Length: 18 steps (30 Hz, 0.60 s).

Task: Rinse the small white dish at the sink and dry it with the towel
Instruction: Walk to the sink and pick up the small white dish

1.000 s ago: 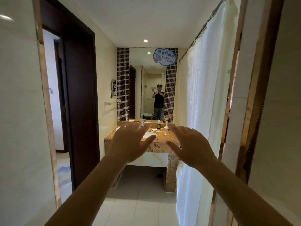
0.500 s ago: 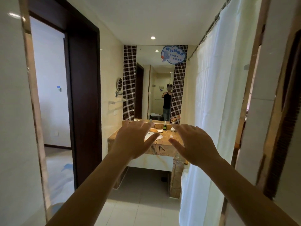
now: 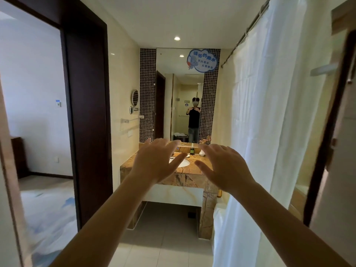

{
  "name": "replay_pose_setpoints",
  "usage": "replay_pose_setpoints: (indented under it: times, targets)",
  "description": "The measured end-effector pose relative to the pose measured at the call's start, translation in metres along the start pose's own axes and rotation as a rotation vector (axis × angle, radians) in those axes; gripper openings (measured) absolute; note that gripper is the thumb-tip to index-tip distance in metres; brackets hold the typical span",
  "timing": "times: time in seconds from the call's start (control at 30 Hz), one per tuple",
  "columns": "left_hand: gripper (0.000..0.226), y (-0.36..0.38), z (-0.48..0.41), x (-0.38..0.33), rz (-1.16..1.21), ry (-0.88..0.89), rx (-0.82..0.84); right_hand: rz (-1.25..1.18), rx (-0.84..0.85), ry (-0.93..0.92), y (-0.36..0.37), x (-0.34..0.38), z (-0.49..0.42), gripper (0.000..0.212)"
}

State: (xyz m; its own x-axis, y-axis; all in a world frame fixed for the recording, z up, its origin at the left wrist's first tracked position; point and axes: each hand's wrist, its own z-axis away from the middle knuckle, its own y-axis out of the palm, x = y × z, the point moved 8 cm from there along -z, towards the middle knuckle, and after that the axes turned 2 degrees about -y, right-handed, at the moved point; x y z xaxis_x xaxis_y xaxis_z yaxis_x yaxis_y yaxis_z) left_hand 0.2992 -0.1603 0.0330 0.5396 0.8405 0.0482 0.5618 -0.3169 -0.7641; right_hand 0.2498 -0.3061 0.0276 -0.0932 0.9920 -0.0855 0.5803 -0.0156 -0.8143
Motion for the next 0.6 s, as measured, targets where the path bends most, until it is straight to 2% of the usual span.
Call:
replay_pose_setpoints:
  times: [0.2,0.37,0.6]
  targets:
    - [0.084,0.020,-0.034,0.035,0.003,0.023,-0.020,0.011,-0.034,0.016,0.020,-0.003,-0.047,0.056]
    - [0.077,0.047,-0.059,0.064,0.013,0.035,0.008,0.013,-0.056,0.032,0.039,-0.006,-0.084,0.058]
    - [0.081,0.081,-0.100,0.095,0.030,0.036,0.002,0.035,-0.057,0.038,0.074,-0.015,-0.130,0.060]
